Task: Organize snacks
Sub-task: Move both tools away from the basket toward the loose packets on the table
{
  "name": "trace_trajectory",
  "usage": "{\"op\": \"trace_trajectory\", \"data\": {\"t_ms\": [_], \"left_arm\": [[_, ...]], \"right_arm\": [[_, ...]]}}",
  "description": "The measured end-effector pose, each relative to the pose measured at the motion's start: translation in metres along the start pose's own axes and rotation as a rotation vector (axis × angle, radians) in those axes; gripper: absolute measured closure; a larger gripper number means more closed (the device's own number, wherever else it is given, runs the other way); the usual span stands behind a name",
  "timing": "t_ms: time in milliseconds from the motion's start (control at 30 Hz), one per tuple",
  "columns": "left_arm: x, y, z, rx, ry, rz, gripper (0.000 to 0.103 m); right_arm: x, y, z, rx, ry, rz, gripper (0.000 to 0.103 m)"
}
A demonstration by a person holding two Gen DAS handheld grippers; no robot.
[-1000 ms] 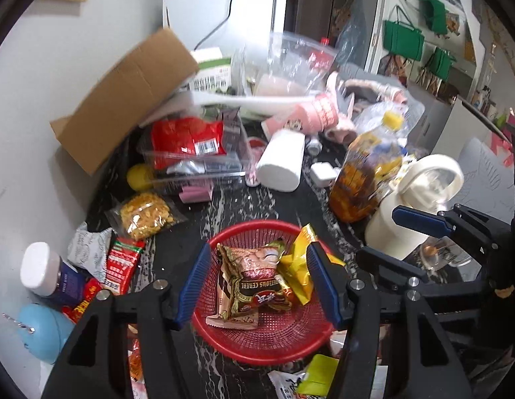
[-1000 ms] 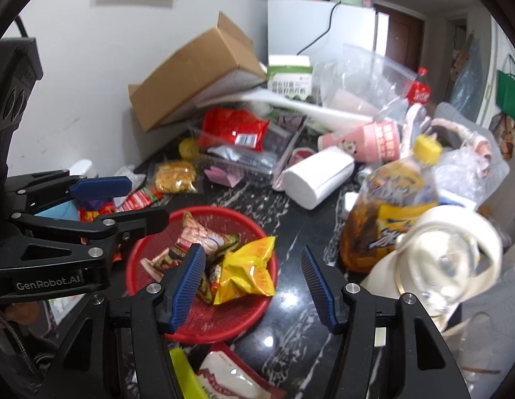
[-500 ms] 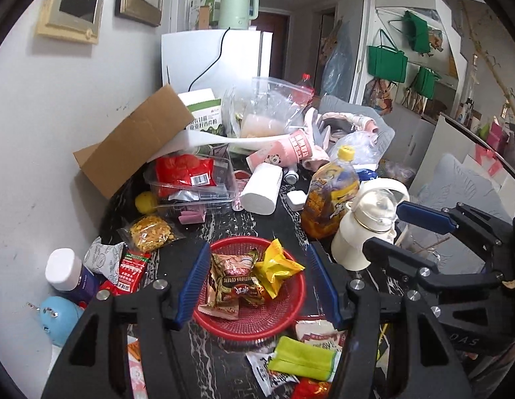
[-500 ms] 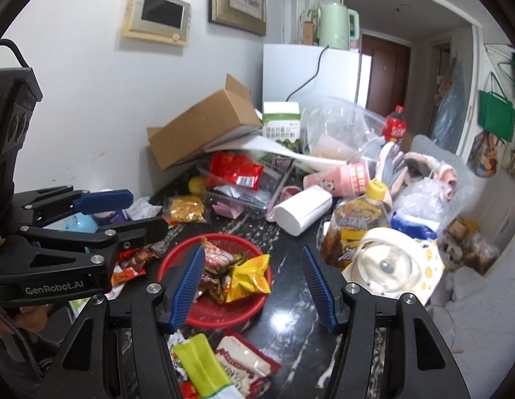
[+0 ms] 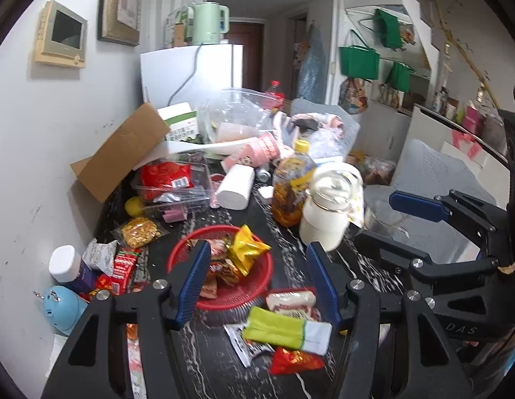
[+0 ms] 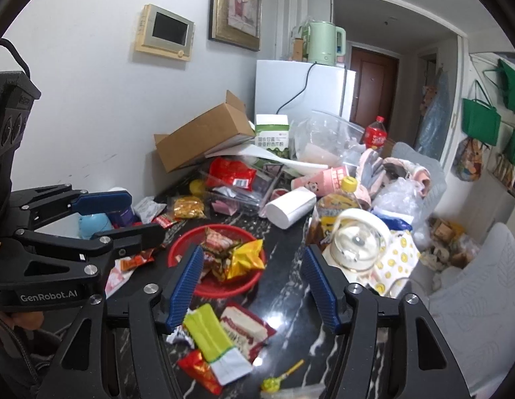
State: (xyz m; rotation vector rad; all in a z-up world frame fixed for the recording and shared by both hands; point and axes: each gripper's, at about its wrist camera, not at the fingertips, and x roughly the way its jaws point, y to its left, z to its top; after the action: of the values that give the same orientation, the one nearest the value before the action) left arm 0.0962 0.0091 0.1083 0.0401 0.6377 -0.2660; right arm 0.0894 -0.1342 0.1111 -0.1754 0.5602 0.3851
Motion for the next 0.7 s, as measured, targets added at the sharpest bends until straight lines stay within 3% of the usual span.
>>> {"op": "trace_trajectory", "data": {"t_ms": [400,700], "left_arm": [[-0.016,-0.024,-0.037,0.066,0.023,-0.052,0.044],[-0.006,-0.027,-0.065,0.064,0.08,-0.074,0.044]], "right_arm": [[-0.029,0.004,-0.044,0.06,0.009,-0.012,0.038],[-0.032,0.004,-0.081,0.119,0.059,-0.027,0.038]]}}
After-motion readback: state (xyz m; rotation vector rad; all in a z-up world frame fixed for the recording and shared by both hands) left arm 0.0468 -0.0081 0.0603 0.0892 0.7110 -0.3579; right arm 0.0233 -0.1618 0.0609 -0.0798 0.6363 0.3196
